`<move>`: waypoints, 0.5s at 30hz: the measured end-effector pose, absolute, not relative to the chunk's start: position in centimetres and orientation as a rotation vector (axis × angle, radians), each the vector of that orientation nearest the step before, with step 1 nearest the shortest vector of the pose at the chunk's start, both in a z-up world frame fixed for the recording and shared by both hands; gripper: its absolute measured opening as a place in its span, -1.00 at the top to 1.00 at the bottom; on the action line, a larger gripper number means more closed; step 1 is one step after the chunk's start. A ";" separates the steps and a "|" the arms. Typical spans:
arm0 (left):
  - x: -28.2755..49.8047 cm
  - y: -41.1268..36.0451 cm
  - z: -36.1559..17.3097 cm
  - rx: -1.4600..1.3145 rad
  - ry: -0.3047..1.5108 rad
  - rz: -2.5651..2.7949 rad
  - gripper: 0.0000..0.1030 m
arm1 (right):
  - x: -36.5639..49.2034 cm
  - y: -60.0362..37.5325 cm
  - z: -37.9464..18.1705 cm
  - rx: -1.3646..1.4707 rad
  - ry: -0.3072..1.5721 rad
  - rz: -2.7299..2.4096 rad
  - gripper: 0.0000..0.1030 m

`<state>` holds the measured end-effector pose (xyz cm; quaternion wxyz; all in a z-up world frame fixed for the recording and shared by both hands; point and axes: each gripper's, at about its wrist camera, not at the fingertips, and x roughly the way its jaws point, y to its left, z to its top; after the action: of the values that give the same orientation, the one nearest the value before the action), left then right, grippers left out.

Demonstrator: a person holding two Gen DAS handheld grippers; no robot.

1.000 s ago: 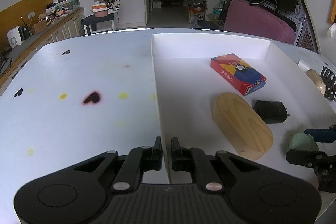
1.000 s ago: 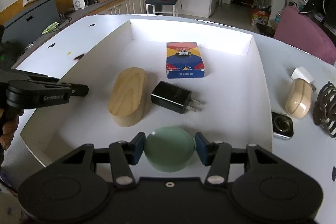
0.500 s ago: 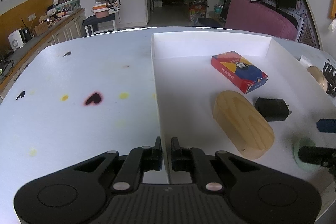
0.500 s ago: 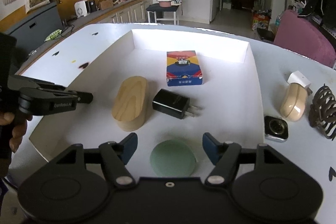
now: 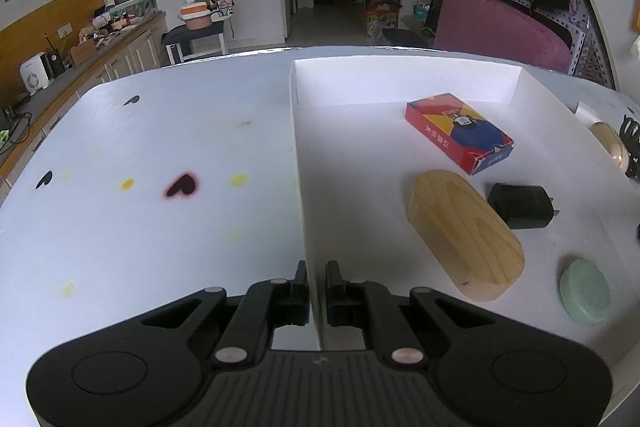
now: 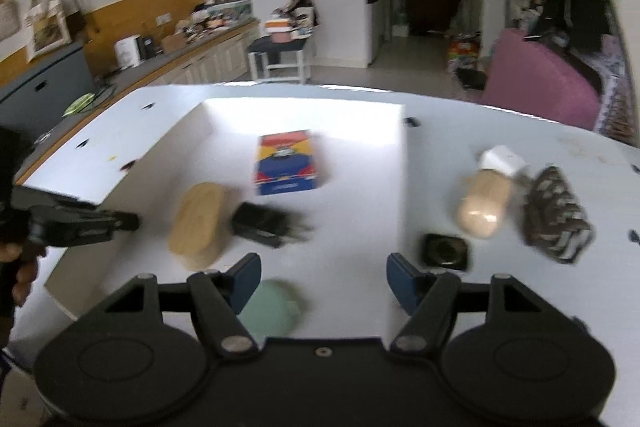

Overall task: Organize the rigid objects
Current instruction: 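Move the right gripper back and grasp the black smartwatch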

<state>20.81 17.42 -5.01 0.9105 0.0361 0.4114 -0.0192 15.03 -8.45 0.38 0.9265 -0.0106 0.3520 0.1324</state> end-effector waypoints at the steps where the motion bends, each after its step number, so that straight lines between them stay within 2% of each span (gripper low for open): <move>1: 20.8 17.4 -5.0 0.072 0.848 -0.040 0.87 | 15.1 -9.2 0.5 -0.013 0.717 0.253 -0.37; 13: 20.7 17.5 -5.1 0.071 0.838 -0.041 0.87 | 16.9 -16.4 -0.4 0.107 0.707 0.079 -0.35; 15: 20.6 17.4 -5.1 0.072 0.837 -0.041 0.87 | 17.6 -16.6 -0.7 0.111 0.714 0.073 -0.27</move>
<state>20.64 17.44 -5.09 0.9128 0.0349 0.4064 -0.0198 17.56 -16.57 -0.65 0.9348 0.0544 0.3493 0.0355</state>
